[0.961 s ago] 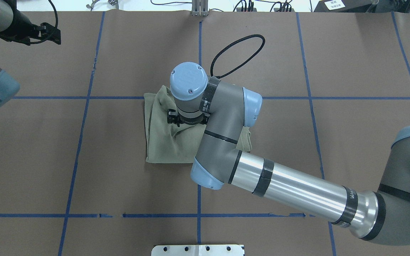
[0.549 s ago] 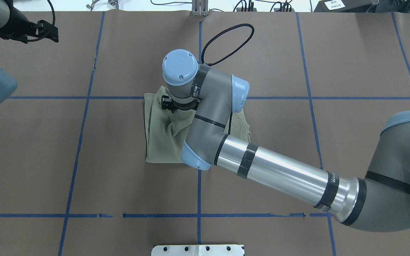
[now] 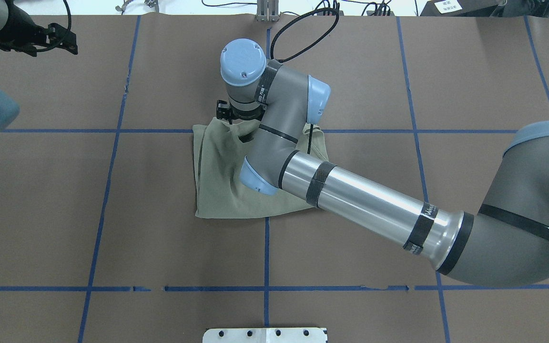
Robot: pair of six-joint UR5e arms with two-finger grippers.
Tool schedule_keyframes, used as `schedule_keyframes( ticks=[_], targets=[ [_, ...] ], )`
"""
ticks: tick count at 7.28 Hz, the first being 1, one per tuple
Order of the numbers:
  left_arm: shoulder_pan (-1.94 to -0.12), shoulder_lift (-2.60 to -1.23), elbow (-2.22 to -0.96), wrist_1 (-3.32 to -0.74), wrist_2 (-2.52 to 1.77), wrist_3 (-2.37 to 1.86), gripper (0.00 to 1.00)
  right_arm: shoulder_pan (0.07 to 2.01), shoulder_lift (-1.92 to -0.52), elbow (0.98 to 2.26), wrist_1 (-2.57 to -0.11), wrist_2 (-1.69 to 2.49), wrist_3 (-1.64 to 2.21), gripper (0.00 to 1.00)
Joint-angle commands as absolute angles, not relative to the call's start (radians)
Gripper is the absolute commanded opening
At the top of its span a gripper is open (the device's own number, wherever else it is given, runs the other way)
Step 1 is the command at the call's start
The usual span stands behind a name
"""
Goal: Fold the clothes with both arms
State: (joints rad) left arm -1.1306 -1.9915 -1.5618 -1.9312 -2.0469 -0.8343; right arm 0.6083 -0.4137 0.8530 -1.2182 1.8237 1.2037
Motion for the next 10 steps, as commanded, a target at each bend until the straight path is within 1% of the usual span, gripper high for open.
schedule_keyframes(
  ticks=[1,3,4,5,6,7,8,9,10],
  targets=[
    [-1.140,-1.994,-1.569,-1.925,-2.057,-0.834,1.00,0.632,-0.394,0.818,-1.189,1.813,1.203,0.99],
    [-1.140,-2.002,-1.563,-1.936,-2.057,-0.834,1.00,0.681,-0.384,0.824,-1.195,1.828,1.153,0.99],
    [-1.141,-1.999,-1.563,-1.940,-2.057,-0.809,1.00,0.730,-0.397,0.843,-1.250,1.889,1.108,0.99],
    [-1.146,-1.996,-1.568,-1.942,-2.060,-0.761,1.00,0.800,-0.453,0.967,-1.393,1.961,0.992,1.00],
    [-1.161,-1.990,-1.569,-1.941,-2.066,-0.738,1.00,0.869,-0.532,1.095,-1.505,2.012,0.871,1.00],
    [-1.210,-1.970,-1.568,-1.937,-2.106,-0.647,1.00,0.932,-0.628,1.182,-1.523,2.069,0.808,1.00],
    [-1.259,-1.944,-1.565,-1.933,-2.152,-0.558,1.00,0.999,-0.763,1.291,-1.525,2.110,0.716,1.00],
    [-1.303,-1.906,-1.568,-1.934,-2.155,-0.476,1.00,1.082,-0.875,1.369,-1.552,2.164,0.583,1.00],
    [-1.369,-1.851,-1.571,-1.931,-2.155,-0.248,1.00,1.151,-0.973,1.431,-1.581,2.186,0.445,1.00]
  ],
)
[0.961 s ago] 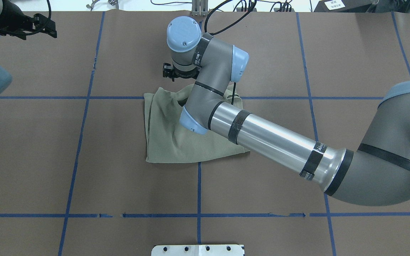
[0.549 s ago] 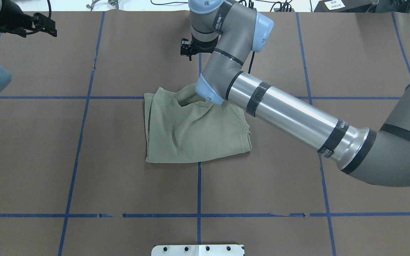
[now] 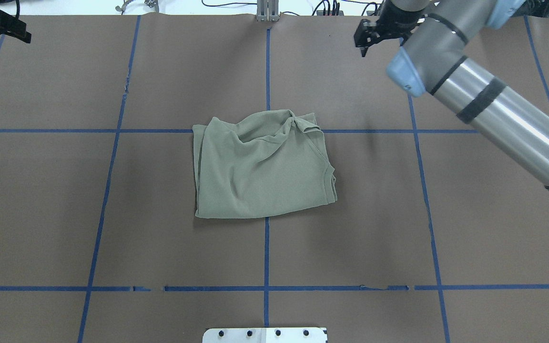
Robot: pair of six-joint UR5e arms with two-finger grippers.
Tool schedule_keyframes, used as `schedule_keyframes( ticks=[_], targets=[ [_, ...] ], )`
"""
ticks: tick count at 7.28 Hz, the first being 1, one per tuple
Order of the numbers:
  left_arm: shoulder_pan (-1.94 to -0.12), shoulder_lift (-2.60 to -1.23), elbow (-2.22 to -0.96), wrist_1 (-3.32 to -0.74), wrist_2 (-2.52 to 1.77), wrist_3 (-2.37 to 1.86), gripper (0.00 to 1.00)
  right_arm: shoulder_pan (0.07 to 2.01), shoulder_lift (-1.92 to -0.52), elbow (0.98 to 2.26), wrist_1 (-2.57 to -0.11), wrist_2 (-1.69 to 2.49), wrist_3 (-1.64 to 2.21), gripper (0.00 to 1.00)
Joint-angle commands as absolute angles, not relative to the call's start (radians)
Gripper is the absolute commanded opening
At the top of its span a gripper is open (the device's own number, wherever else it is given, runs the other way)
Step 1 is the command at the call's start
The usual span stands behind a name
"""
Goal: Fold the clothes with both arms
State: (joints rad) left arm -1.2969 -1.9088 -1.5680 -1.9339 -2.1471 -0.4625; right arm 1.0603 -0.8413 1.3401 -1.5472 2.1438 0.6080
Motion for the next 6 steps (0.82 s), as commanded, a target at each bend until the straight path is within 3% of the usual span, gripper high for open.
schedule_keyframes(
  ticks=[1,4,6],
  targets=[
    [-1.453,-1.809,-1.565,-1.924,-2.154,-0.031,1.00,1.228,-1.079,1.468,-1.582,2.190,0.281,1.00],
    [-1.566,-1.714,-1.551,-1.898,-2.169,0.189,1.00,1.444,-1.273,1.505,-1.725,2.198,-0.181,1.00],
    [-1.565,-1.666,-1.568,-1.961,-2.211,0.190,1.00,1.509,-1.376,1.529,-1.671,2.215,-0.183,1.00]
  ],
)
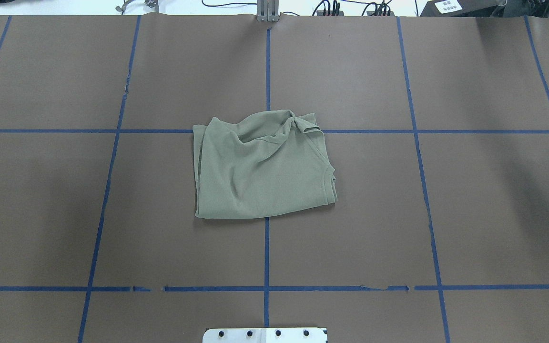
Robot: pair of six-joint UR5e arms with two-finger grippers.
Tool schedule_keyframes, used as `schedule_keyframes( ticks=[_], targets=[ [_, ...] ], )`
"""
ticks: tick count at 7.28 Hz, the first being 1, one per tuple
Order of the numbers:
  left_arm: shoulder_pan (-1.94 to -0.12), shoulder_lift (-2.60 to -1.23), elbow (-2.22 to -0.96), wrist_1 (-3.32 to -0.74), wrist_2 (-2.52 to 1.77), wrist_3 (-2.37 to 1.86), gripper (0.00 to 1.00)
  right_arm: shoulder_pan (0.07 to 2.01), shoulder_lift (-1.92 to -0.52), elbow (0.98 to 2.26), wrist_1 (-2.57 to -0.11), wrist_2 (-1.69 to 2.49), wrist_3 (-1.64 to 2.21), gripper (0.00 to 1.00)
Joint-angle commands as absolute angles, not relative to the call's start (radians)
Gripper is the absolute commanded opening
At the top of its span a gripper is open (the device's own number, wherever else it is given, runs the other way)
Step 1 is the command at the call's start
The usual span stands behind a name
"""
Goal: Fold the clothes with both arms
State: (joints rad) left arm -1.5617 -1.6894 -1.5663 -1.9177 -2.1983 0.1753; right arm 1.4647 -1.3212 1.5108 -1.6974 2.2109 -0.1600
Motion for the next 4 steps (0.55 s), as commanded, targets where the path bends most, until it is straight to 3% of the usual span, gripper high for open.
schedule_keyframes(
  ticks=[1,4],
  targets=[
    [-1.565,-1.661,-1.546,-2.038,-2.206,0.190,1.00,1.509,-1.434,1.537,-1.658,2.215,-0.189,1.00],
    [-1.566,-1.591,-1.551,-1.984,-2.200,0.151,1.00,1.586,-1.482,1.548,-1.657,2.267,-0.178,1.00]
  ],
)
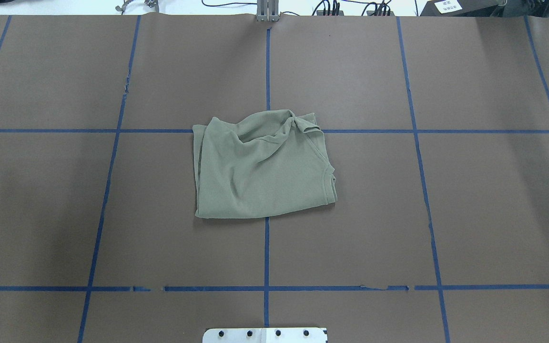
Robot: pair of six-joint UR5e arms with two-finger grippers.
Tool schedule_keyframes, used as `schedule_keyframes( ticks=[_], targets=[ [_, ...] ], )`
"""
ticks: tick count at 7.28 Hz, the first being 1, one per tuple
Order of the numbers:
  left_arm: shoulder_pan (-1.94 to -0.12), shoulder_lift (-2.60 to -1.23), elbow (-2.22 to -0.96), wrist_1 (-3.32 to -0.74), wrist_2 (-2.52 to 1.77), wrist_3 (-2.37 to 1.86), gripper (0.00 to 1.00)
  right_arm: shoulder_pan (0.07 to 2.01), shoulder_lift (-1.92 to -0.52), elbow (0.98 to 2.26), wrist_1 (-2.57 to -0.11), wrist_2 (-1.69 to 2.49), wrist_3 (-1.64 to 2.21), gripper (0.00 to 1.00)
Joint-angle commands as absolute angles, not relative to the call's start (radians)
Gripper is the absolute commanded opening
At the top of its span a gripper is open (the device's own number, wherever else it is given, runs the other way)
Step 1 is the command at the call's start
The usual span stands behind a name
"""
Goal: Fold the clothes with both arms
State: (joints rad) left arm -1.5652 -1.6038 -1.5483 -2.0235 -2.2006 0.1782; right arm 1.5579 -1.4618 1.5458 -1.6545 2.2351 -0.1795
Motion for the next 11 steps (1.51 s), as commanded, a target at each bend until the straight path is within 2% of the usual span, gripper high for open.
schedule_keyframes(
  ticks=[1,3,4,5,8,11],
  targets=[
    [-1.566,-1.591,-1.618,-1.836,-2.198,0.134,1.00,1.615,-1.497,1.545,-1.663,2.336,-0.178,1.00],
    [-1.557,-1.594,-1.716,-1.549,-2.201,0.103,1.00,1.643,-1.540,1.549,-1.660,2.362,-0.179,1.00],
    [-1.559,-1.586,-1.730,-1.486,-2.238,0.103,1.00,1.650,-1.554,1.551,-1.660,2.379,-0.178,1.00],
    [-1.555,-1.538,-1.718,-1.499,-2.306,0.109,1.00,1.655,-1.565,1.551,-1.661,2.388,-0.178,1.00],
    [-1.555,-1.536,-1.726,-1.499,-2.304,0.104,1.00,1.670,-1.638,1.580,-1.655,2.388,-0.172,1.00],
    [-1.555,-1.536,-1.729,-1.499,-2.296,0.104,1.00,1.671,-1.681,1.721,-1.649,2.385,0.056,1.00]
  ],
)
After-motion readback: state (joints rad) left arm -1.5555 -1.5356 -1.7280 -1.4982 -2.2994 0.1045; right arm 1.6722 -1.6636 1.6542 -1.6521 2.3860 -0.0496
